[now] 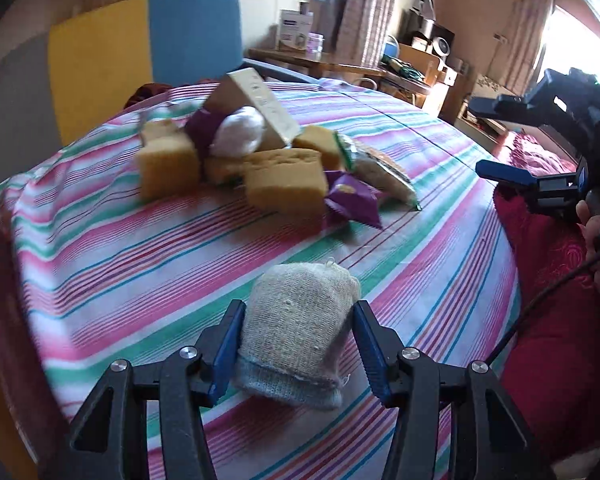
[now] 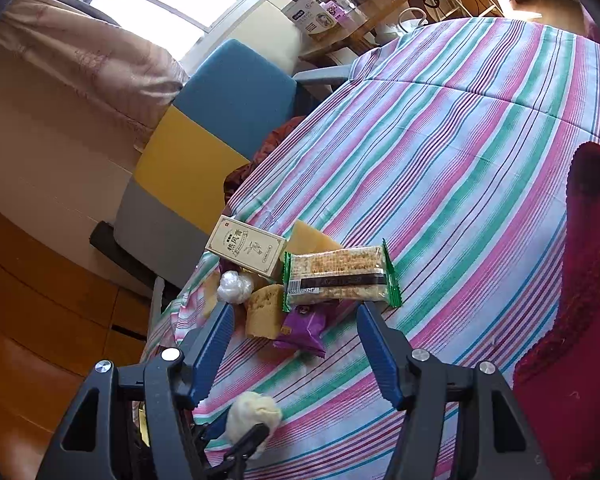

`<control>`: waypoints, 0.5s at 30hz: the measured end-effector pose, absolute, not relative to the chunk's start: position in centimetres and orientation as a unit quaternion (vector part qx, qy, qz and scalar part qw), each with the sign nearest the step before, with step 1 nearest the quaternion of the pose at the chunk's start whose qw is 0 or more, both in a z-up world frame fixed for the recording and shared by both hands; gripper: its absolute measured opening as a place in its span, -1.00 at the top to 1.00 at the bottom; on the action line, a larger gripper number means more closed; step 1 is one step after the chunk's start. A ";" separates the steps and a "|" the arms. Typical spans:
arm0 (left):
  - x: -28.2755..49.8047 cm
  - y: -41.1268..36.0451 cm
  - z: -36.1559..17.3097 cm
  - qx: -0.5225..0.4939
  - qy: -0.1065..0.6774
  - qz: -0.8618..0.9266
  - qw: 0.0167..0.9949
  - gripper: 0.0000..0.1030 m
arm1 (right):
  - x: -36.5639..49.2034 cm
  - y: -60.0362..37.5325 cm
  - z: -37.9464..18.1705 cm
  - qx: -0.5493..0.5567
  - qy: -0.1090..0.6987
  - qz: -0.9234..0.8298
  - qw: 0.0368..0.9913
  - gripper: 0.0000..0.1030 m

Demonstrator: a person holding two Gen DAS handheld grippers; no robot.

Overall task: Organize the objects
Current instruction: 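Carry the sock toward the gold tray with the left tool while the right tool grasps the cracker packet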

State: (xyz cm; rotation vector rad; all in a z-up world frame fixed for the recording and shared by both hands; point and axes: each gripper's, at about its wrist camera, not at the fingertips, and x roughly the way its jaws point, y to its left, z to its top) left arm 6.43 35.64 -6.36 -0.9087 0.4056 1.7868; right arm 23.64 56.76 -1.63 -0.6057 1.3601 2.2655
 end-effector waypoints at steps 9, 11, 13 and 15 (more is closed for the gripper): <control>5.4 34.6 -7.6 -0.382 0.142 0.753 0.516 -0.06 | 21.7 56.3 -2.1 -0.282 0.467 0.810 0.213 -0.26; 5.1 34.7 -7.7 -0.391 0.133 0.750 0.517 -0.06 | 21.2 56.3 -2.2 -0.297 0.464 0.807 0.213 -0.26; 5.0 35.1 -7.9 -0.396 0.130 0.747 0.518 -0.06 | 20.2 56.3 -2.5 -0.333 0.451 0.799 0.217 -0.26; 5.1 34.9 -7.8 -0.398 0.131 0.744 0.521 -0.06 | 18.6 56.0 -2.3 -0.382 0.410 0.799 0.220 -0.26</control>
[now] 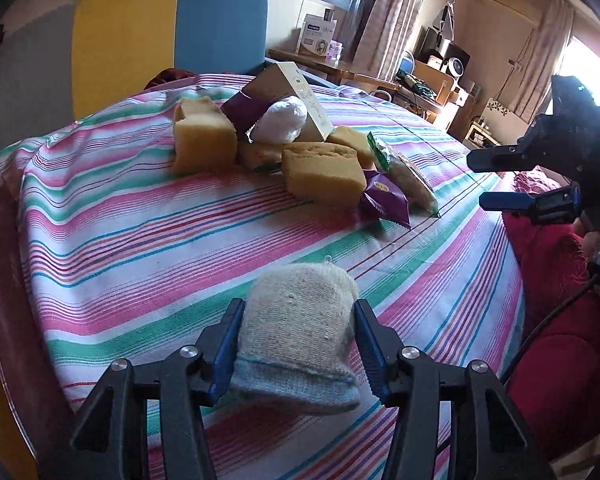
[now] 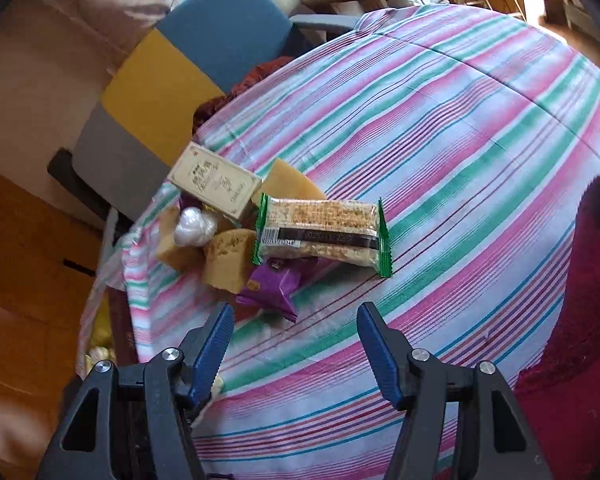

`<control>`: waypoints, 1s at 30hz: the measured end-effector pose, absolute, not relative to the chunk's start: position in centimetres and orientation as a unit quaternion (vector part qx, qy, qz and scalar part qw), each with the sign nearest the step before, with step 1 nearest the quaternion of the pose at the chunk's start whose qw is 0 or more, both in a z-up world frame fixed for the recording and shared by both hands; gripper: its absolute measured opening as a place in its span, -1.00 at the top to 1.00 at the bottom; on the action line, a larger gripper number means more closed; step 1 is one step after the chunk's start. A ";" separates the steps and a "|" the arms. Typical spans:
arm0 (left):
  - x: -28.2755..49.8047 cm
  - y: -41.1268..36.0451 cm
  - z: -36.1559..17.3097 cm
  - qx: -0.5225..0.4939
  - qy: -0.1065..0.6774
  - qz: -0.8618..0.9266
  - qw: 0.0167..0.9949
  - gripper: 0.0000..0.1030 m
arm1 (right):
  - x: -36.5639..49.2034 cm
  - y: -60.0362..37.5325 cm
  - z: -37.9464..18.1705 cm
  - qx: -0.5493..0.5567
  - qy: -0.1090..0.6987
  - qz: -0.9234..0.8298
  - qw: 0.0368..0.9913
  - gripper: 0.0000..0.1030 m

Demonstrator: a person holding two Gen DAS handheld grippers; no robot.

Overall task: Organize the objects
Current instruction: 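Carry the sock toward the gold tray with the left tool while the right tool grasps the cracker packet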

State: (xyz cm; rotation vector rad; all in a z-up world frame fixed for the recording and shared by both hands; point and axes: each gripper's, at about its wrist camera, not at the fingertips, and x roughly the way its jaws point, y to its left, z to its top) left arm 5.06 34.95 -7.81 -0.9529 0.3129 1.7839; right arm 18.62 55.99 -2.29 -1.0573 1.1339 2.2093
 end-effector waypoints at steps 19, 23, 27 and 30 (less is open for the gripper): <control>4.4 34.3 -8.2 -0.413 0.103 0.737 0.525 -0.09 | 6.8 57.5 -6.6 -0.649 0.000 0.755 0.092 -0.61; 4.5 34.4 -8.2 -0.416 0.101 0.737 0.523 -0.10 | 5.5 58.2 -7.7 -0.658 -0.014 0.748 0.085 -0.61; 4.6 34.4 -8.2 -0.415 0.100 0.738 0.523 -0.11 | 6.0 58.8 -7.9 -0.648 0.007 0.757 0.082 0.04; 4.7 34.4 -8.2 -0.412 0.100 0.740 0.523 -0.11 | 7.8 59.1 -7.5 -0.633 0.033 0.767 0.100 0.15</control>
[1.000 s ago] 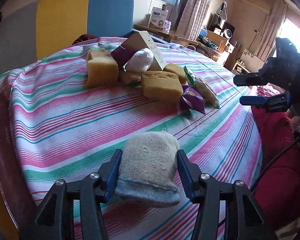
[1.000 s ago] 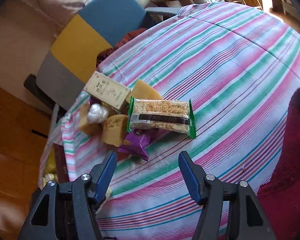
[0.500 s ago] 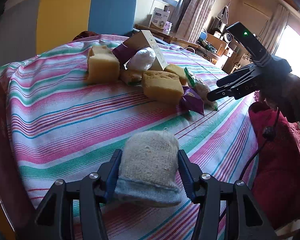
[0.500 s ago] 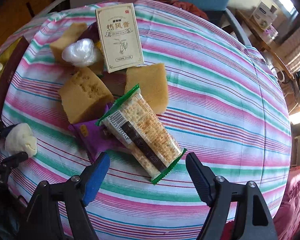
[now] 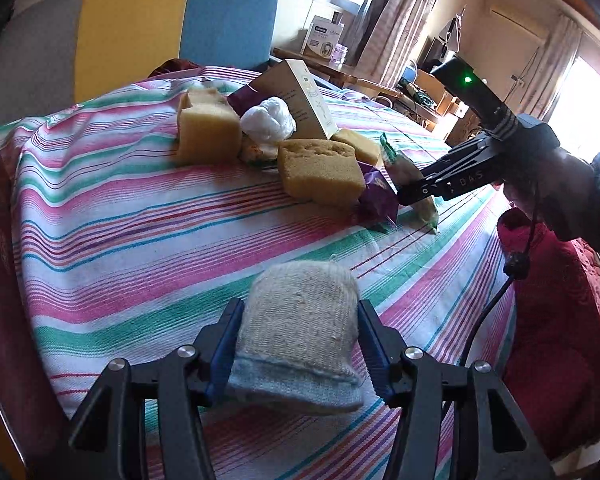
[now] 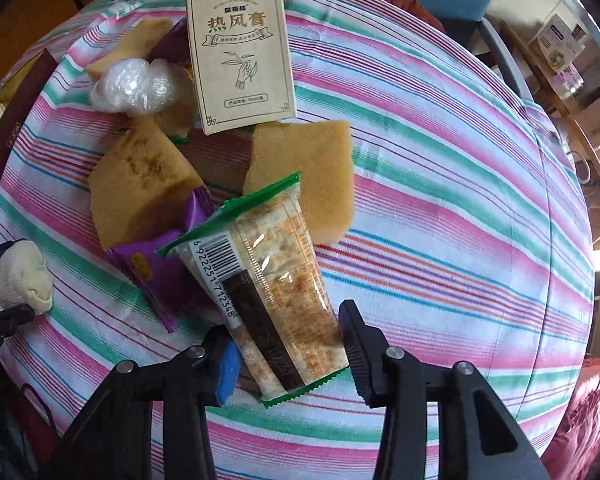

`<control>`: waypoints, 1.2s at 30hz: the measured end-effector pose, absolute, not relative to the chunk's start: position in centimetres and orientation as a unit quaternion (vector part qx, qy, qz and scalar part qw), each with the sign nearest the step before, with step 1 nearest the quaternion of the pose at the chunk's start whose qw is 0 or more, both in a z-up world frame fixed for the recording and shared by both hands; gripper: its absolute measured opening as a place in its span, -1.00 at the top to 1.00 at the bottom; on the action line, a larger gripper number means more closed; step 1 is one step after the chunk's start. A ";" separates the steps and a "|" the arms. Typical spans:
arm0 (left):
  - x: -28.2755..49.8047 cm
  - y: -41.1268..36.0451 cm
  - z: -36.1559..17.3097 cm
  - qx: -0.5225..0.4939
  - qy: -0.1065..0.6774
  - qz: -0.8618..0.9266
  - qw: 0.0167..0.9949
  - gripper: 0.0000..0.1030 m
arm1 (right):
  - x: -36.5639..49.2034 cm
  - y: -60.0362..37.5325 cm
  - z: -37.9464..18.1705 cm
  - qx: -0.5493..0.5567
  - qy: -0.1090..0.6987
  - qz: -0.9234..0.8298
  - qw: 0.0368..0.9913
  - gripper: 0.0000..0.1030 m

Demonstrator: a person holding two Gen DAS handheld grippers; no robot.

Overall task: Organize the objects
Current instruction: 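Carry the sock toward the gold tray with the left tool while the right tool grasps the cracker packet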

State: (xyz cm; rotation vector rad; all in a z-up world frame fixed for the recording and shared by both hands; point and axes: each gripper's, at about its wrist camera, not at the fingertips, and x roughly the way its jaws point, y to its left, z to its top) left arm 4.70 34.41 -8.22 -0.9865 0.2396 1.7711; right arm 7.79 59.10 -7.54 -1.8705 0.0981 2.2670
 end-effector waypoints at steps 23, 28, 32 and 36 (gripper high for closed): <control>4.8 27.2 -2.5 -0.379 0.088 0.785 0.482 -0.04 | 4.0 44.6 -4.4 -0.577 0.065 0.814 0.039 0.16; 3.5 23.2 -1.2 -0.377 0.072 0.809 0.444 -0.04 | 2.1 42.6 -7.0 -0.584 0.054 0.808 0.048 0.17; 1.2 18.4 -0.7 -0.385 0.043 0.837 0.387 -0.04 | 1.6 42.1 -7.9 -0.572 0.055 0.817 0.052 0.22; -1.1 13.1 -0.7 -0.392 0.016 0.864 0.315 -0.04 | 1.8 42.3 -8.2 -0.564 0.061 0.822 0.049 0.22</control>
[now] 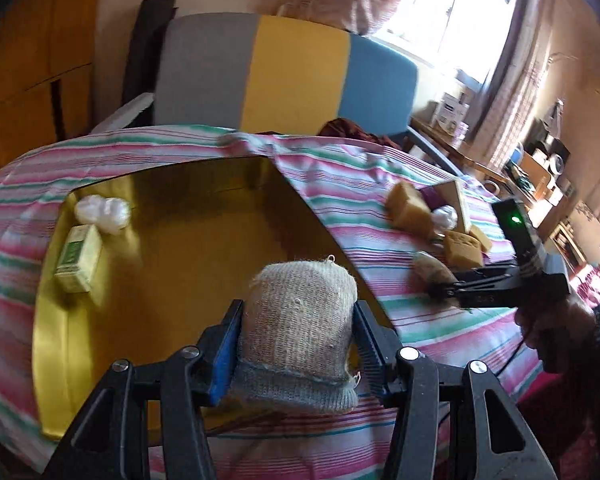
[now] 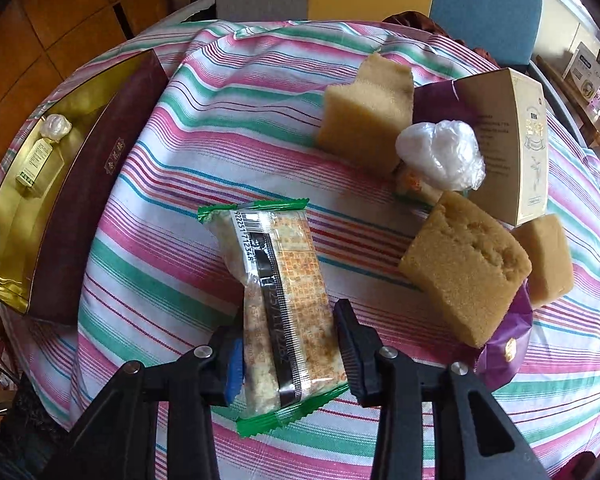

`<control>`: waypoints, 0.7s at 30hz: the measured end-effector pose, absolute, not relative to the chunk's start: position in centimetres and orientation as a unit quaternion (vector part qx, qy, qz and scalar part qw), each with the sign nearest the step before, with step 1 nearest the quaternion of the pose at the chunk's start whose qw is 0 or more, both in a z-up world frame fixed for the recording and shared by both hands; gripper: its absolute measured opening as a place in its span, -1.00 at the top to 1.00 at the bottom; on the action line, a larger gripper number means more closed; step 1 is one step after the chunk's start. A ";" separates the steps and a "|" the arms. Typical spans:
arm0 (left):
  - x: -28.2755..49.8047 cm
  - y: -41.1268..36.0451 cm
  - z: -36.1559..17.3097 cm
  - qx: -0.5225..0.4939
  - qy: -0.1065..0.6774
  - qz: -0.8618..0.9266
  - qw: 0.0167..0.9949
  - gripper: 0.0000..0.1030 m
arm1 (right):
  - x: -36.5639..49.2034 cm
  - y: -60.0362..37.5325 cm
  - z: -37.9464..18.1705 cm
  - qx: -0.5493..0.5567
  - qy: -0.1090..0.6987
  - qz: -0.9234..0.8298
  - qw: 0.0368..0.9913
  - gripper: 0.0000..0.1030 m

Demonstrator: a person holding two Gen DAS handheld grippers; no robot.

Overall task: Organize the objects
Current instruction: 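Carry the sock toward the gold tray with the left tool while the right tool grasps the cracker packet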

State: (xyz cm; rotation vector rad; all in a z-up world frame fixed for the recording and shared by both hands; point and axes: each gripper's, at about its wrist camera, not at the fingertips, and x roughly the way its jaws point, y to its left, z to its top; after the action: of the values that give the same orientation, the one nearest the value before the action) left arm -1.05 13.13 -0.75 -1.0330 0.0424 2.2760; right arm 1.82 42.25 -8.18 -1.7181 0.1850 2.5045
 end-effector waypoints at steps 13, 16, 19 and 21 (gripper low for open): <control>-6.2 5.2 -3.3 -0.422 0.046 0.887 0.182 -0.05 | 1.7 42.1 -8.1 -0.563 0.061 0.823 0.048 0.21; -6.7 5.3 -3.8 -0.428 0.056 0.884 0.177 -0.05 | 1.7 42.1 -8.1 -0.563 0.062 0.823 0.048 0.21; -7.3 5.4 -4.2 -0.432 0.066 0.883 0.171 -0.05 | 1.7 42.1 -8.1 -0.563 0.062 0.823 0.048 0.21; -7.9 5.5 -4.4 -0.434 0.070 0.883 0.167 -0.05 | 1.7 42.0 -8.0 -0.563 0.062 0.823 0.048 0.21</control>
State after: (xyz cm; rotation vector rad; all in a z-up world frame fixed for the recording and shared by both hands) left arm -7.86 5.46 -4.41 -1.2345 0.1987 2.5119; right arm 1.70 42.02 -8.03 -1.7169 0.1897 2.5083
